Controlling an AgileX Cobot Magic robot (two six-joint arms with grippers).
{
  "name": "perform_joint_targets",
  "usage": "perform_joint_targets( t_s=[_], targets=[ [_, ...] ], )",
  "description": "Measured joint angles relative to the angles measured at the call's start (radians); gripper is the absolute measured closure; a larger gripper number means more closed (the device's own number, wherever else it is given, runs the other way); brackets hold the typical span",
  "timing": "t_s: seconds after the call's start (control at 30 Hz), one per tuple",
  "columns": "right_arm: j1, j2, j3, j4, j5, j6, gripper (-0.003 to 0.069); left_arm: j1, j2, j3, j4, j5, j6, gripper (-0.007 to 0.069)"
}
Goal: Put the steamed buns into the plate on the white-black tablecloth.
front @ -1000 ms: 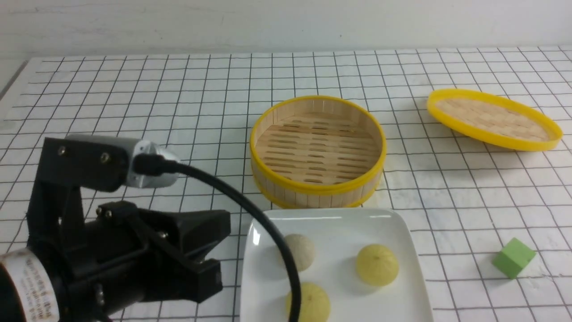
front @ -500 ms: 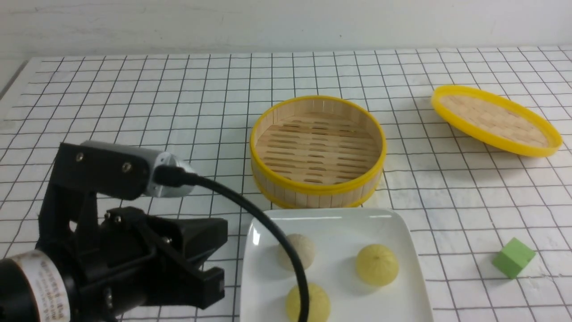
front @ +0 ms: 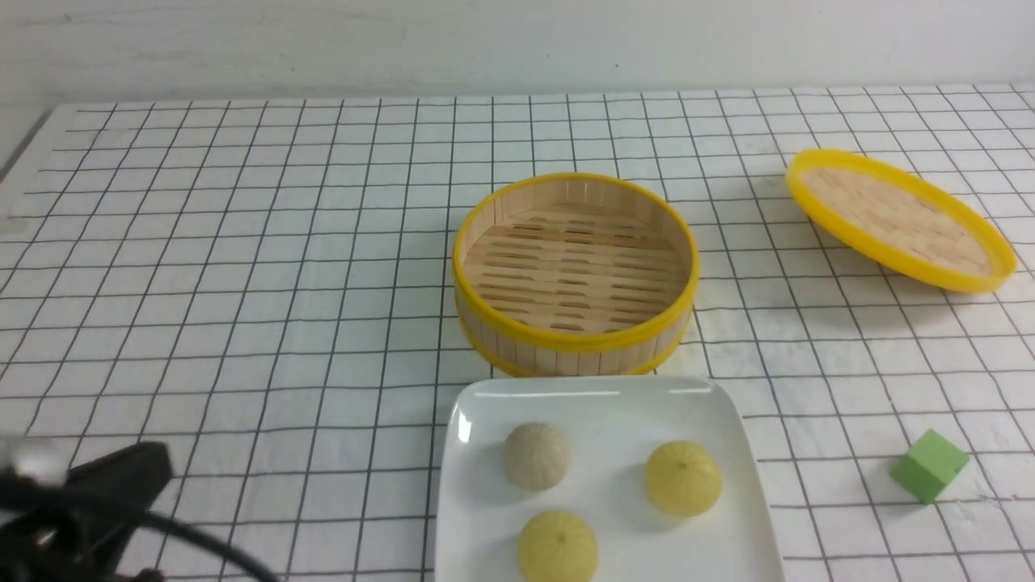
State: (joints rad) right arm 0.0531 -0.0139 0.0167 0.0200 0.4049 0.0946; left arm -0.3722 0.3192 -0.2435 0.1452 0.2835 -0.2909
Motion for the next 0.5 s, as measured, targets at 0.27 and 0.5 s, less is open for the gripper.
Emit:
perform_joint_targets(
  t_s=[0.27, 0.5],
  targets=[
    [0.0, 0.0, 0.0, 0.0, 0.0, 0.0, 0.0543, 0.22, -0.316, 0.241, -0.013, 0.001, 0.083, 0.0582],
    [0.0, 0.0, 0.0, 0.0, 0.0, 0.0, 0.0538, 0.256, -0.33, 0.271, -0.002, 0.073, 0.087, 0.0573]
  ],
)
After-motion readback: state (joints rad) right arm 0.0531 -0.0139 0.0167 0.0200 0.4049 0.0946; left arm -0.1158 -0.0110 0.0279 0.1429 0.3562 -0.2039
